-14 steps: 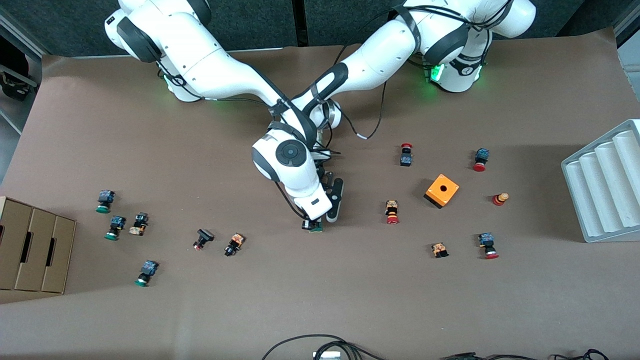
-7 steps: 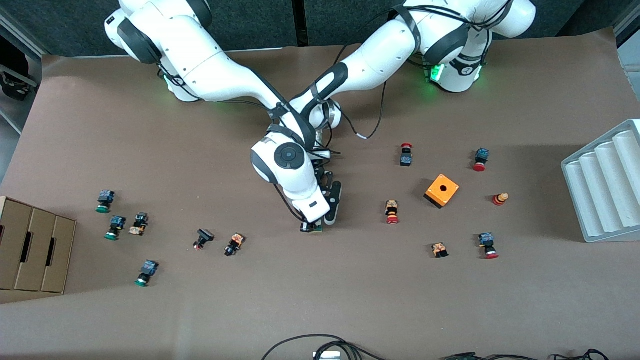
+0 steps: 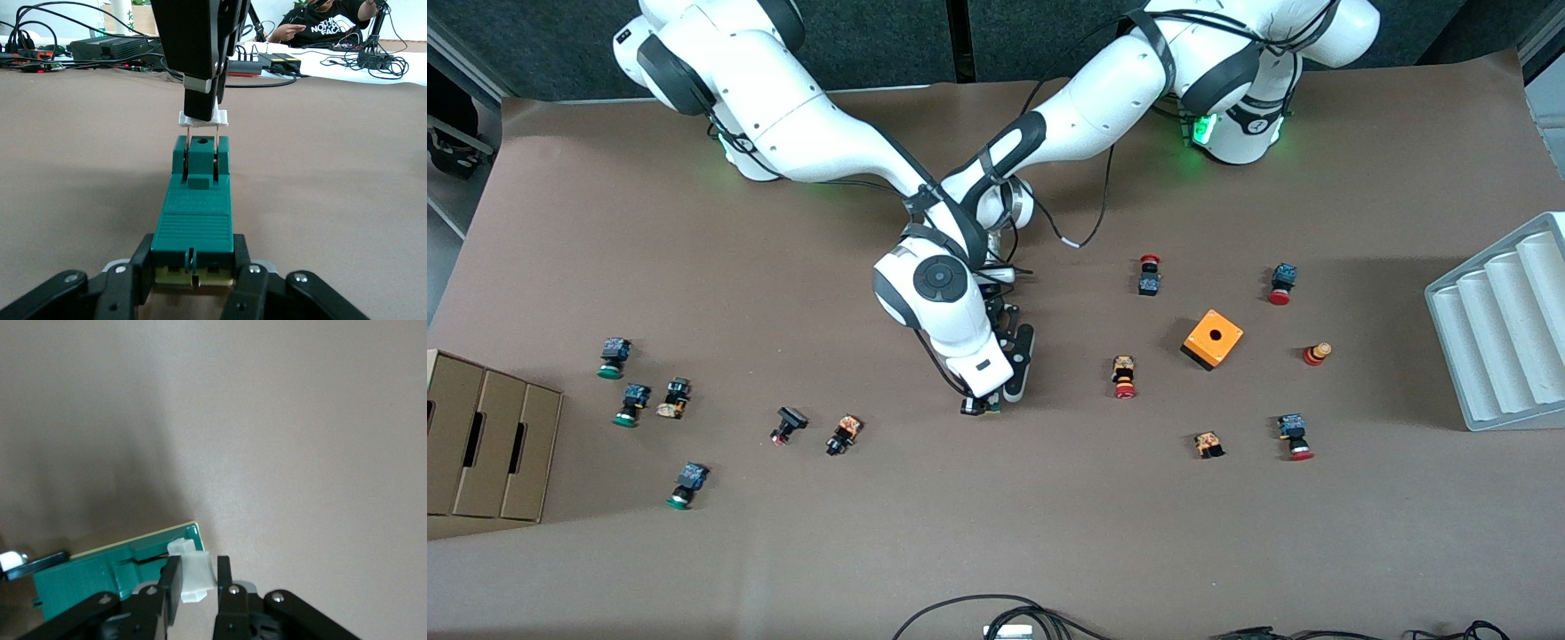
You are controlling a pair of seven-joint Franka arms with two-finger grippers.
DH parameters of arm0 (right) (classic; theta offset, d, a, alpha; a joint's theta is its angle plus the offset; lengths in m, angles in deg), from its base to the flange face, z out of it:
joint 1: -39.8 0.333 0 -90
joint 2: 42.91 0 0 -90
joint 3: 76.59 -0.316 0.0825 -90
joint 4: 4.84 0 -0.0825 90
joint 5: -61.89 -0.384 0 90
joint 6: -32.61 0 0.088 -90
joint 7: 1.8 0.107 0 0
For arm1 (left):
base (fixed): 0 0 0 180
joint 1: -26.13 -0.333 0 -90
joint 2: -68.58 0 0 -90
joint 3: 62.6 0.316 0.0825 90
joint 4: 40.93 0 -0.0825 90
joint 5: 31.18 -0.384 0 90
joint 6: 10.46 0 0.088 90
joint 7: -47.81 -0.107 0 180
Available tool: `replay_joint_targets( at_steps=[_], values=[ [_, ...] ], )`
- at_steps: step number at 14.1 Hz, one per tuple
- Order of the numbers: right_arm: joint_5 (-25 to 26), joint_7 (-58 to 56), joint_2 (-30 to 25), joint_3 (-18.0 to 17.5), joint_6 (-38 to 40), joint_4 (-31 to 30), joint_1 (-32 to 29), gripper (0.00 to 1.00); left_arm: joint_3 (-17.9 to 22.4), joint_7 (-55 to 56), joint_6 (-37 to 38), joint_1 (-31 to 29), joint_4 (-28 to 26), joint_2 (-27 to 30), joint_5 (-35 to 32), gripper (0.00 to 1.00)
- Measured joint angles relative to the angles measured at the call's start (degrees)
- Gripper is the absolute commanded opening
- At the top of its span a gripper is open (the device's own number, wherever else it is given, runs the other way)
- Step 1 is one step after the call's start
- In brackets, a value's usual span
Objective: Close load switch with both arms
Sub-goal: 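Push the white lever down into the switch with the right gripper, then open the right gripper and lift it off the lever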
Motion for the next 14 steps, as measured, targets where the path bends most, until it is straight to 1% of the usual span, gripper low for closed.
replay_joint_targets(
  at_steps=[14],
  values=[
    [0.0, 0.0, 1.3, 0.2, -0.4, 1.4, 0.0, 0.27, 0.0, 0.0, 0.0, 0.0, 0.0, 0.0, 0.0, 0.4]
  ],
)
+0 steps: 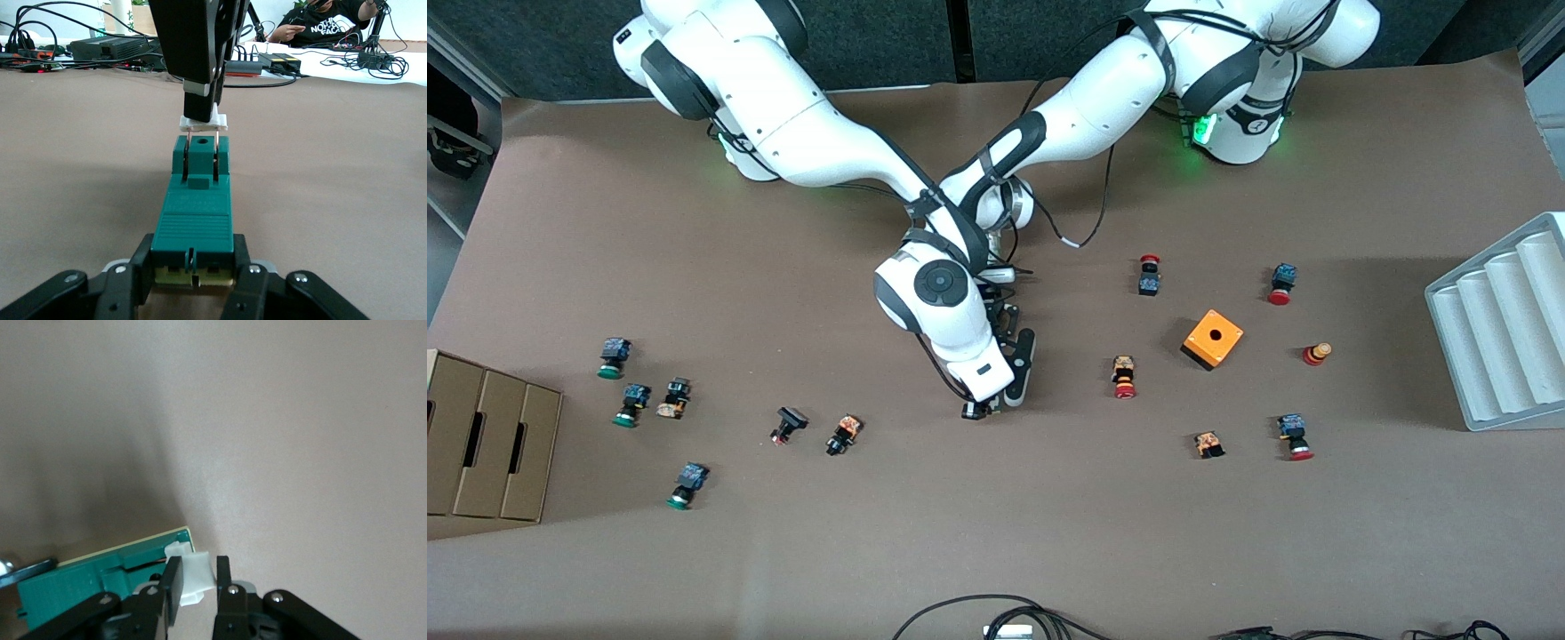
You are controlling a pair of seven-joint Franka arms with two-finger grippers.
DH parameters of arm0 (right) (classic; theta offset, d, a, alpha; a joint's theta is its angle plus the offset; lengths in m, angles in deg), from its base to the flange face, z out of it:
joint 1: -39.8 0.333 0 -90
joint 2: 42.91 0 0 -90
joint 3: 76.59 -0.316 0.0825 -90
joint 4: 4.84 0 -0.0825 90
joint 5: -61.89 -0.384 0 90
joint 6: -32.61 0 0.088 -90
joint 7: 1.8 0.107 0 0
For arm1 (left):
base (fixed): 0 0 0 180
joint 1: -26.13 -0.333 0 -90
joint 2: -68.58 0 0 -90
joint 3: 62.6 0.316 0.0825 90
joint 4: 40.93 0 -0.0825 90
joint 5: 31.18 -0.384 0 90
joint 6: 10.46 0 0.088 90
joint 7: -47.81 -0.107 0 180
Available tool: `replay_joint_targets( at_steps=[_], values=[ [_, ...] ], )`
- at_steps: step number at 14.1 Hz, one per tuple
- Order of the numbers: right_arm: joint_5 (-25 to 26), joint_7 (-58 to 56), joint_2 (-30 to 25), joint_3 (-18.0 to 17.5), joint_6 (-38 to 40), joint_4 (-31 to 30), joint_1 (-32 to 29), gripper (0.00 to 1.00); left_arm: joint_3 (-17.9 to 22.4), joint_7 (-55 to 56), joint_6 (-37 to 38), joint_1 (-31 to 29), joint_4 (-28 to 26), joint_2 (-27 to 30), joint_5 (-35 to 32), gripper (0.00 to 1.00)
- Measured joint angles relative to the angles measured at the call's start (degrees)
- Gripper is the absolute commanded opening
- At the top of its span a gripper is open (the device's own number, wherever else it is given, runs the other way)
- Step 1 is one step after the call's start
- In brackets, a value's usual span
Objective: Close load switch with both arms
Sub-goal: 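Open the right gripper and lift it off the lever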
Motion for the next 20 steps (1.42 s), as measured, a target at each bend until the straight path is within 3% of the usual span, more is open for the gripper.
replay_joint_targets(
  at_steps=[12, 13, 14, 15, 17, 18, 20],
  values=[
    [0.0, 0.0, 1.1, 0.3, -1.1, 0.6, 0.0, 0.27, 0.0, 0.0, 0.0, 0.0, 0.0, 0.0, 0.0, 0.4],
    [0.0, 0.0, 1.1, 0.3, -1.1, 0.6, 0.0, 0.37, 0.0, 0.0, 0.0, 0.0, 0.0, 0.0, 0.0, 0.4],
    [0.0, 0.0, 1.1, 0.3, -1.2, 0.6, 0.0, 0.65, 0.0, 0.0, 0.0, 0.0, 0.0, 0.0, 0.0, 0.4],
    [0.0, 0.0, 1.1, 0.3, -1.4, 0.7, 0.0, 1.0, 0.0, 0.0, 0.0, 0.0, 0.0, 0.0, 0.0, 0.4],
    [0.0, 0.0, 1.1, 0.4, -2.0, 1.0, 0.0, 1.0, 0.0, 0.0, 0.0, 0.0, 0.0, 0.0, 0.0, 0.41],
    [0.0, 0.0, 0.9, 0.3, -2.0, 1.6, 0.0, 1.0, 0.0, 0.0, 0.0, 0.0, 0.0, 0.0, 0.0, 0.5],
    [0.0, 0.1, -0.7, 0.4, -1.8, 2.2, 0.0, 1.0, 0.0, 0.1, 0.0, 0.0, 0.0, 0.0, 0.0, 0.95]
  ],
)
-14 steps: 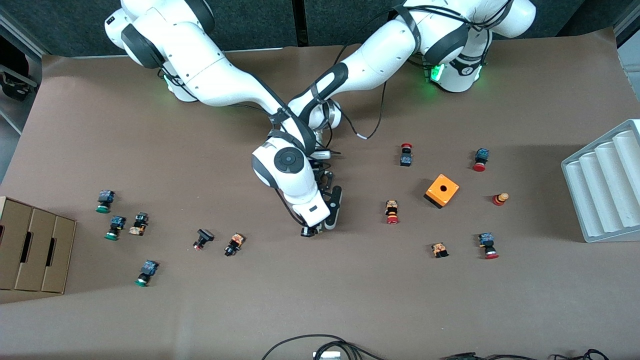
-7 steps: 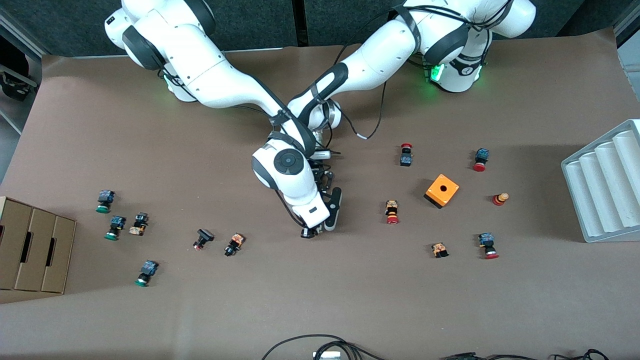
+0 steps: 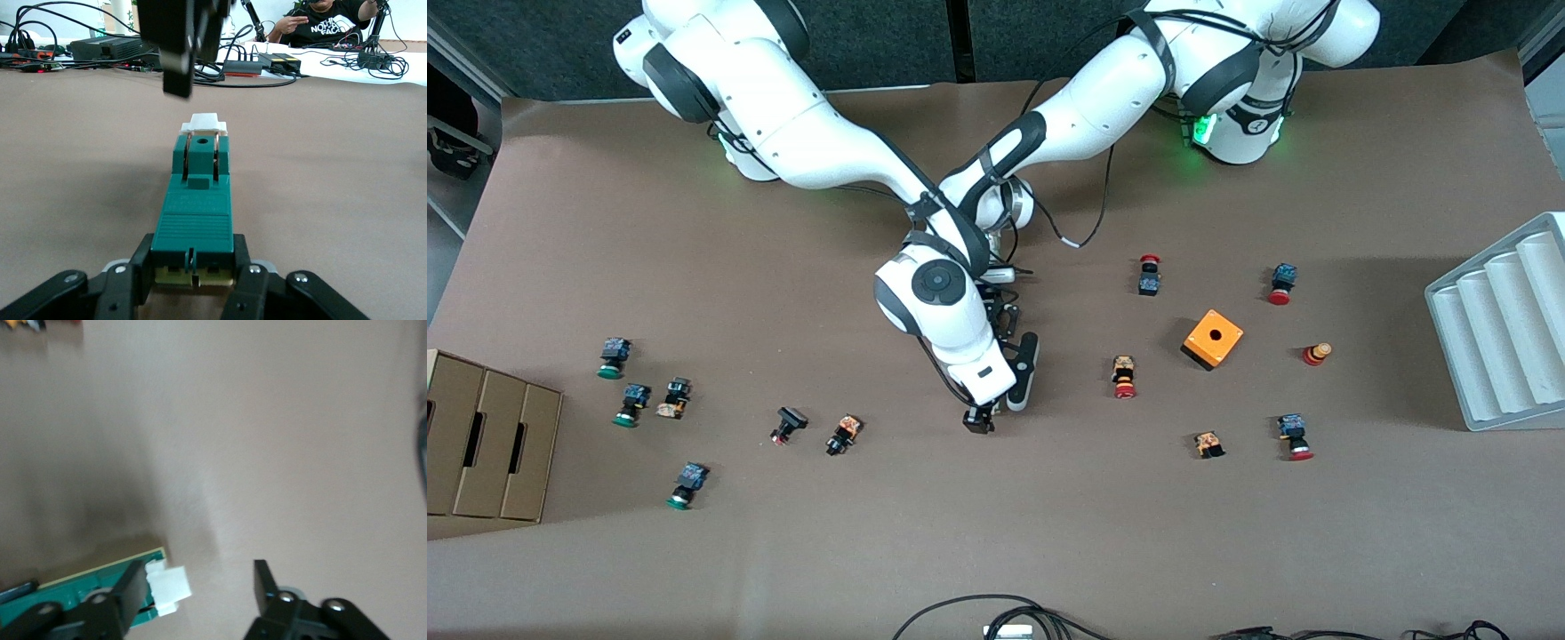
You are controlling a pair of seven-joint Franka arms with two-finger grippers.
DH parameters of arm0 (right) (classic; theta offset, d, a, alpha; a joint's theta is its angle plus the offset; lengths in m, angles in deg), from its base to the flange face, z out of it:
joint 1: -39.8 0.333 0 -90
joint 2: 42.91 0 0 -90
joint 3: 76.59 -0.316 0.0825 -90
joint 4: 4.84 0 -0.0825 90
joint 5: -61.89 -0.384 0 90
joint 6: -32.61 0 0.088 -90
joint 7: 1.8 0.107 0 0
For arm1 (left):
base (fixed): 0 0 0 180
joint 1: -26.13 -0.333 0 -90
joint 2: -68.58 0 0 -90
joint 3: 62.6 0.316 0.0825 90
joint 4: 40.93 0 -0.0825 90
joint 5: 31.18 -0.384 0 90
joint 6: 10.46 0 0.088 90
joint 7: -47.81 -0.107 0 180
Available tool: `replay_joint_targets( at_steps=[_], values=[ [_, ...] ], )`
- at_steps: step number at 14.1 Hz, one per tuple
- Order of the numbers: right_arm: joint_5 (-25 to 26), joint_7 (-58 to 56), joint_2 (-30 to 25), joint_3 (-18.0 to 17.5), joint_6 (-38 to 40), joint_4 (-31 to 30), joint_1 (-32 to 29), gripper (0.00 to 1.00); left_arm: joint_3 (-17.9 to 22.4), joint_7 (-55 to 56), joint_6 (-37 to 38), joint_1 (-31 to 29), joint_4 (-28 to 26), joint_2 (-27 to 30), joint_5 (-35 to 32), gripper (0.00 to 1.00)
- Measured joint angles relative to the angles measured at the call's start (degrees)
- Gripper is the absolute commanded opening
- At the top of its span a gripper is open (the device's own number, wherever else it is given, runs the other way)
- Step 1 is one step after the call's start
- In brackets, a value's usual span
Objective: Close load switch with both arms
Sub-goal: 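Open the right gripper and lift it off the lever, then set the switch on the table with the left gripper while the right gripper withdraws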
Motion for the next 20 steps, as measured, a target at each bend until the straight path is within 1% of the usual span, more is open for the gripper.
replay_joint_targets(
  at_steps=[1, 4, 6, 8, 9, 13, 16, 19, 20],
  values=[
    [0.0, 0.1, -1.3, 0.0, 0.3, 0.1, 0.0, 1.0, 0.0, 0.0, -0.1, 0.0, 0.0, 0.0, 0.0, 1.0],
    [0.0, 4.4, -5.7, 0.0, 2.6, 0.1, 0.0, 1.0, 0.0, 0.4, -0.4, 0.0, 0.1, 0.0, 0.0, 1.0],
    [0.0, 10.1, -8.9, 0.0, 6.4, 0.2, 0.0, 1.0, -0.1, 0.6, -0.6, 0.0, 0.3, 0.0, 0.2, 1.0],
    [0.0, 16.8, -12.1, 0.0, 10.8, 0.3, 0.0, 1.0, -0.3, -0.3, -0.7, 0.0, 0.8, 0.0, 2.5, 1.0],
    [0.0, 20.0, -13.6, -0.1, 13.2, 0.4, 0.1, 1.0, -0.5, -2.8, -0.8, 0.1, 1.3, 0.2, 4.8, 1.0],
    [-0.2, 35.1, -18.7, 0.0, 23.9, 0.6, 0.0, 1.0, -1.6, -19.5, -1.5, 0.2, 3.5, 2.2, 16.0, 1.0],
    [-1.7, 39.7, -21.6, 0.6, 30.4, 0.6, -1.0, 1.0, -2.2, -33.5, -1.5, 0.3, 3.8, 4.8, 24.6, 1.0],
    [-9.4, 39.8, -23.5, 1.2, 32.0, 0.6, -6.5, 1.0, -2.2, -49.2, -1.5, 0.3, 4.6, 7.5, 33.4, 1.0],
    [-11.1, 39.7, -23.9, 1.2, 32.5, 0.6, -8.7, 1.0, -2.1, -54.1, -1.4, 0.2, 5.0, 8.2, 36.4, 1.0]
  ],
)
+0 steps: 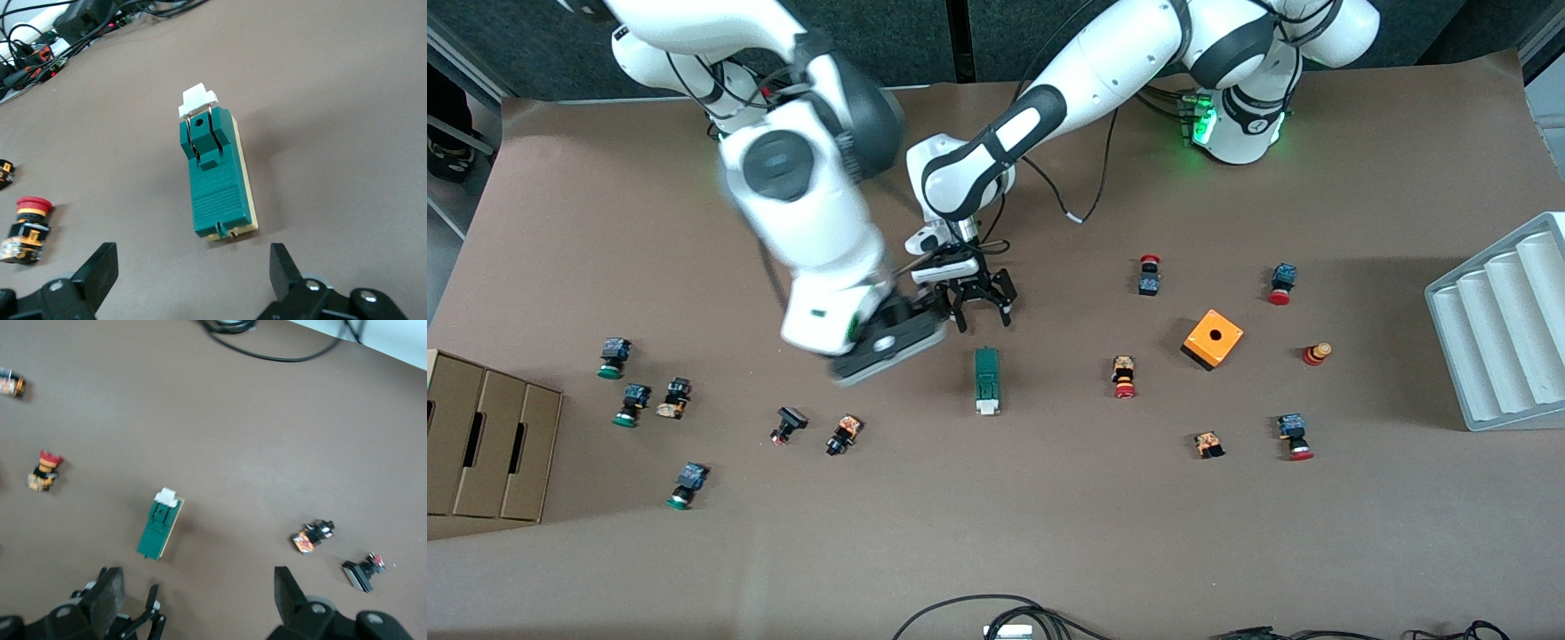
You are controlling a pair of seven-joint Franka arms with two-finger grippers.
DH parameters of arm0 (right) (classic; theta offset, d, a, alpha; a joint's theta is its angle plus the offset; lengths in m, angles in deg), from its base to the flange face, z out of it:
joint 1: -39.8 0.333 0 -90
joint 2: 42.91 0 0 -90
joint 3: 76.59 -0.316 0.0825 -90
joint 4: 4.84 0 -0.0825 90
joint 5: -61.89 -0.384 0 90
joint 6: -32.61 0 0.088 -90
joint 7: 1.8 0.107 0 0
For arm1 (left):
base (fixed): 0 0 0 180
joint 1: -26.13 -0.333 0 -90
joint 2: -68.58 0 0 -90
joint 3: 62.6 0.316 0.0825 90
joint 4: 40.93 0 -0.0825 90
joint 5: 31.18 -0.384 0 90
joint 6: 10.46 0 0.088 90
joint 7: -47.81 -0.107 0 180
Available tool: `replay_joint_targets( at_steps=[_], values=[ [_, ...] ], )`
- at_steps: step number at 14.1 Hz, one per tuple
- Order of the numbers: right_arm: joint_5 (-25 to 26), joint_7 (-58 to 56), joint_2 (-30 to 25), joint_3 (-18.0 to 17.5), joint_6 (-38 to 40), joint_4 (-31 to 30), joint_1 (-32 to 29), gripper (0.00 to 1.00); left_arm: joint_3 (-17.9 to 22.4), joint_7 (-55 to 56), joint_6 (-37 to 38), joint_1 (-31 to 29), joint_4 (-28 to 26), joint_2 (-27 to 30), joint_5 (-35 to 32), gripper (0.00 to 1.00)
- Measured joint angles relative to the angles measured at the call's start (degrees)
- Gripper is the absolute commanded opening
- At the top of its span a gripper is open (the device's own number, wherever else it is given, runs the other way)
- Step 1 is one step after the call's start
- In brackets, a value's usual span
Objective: Close load switch with both arms
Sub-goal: 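Set the switch on the table with the left gripper while the right gripper withdraws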
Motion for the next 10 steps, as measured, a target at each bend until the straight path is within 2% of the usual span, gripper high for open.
replay_joint_targets(
  at_steps=[5, 10],
  values=[
    [-1.0, 0.0, -1.0, 0.0, 5.4, 0.0, -6.5, 1.0, 0.4, -21.0, 1.1, -0.3, 0.6, 3.9, 10.2, 1.0],
    [-1.0, 0.0, -2.4, 0.1, 11.4, 0.0, -12.8, 1.0, 0.7, -41.2, 1.3, -4.6, 0.9, 8.5, 20.0, 1.0]
  ],
)
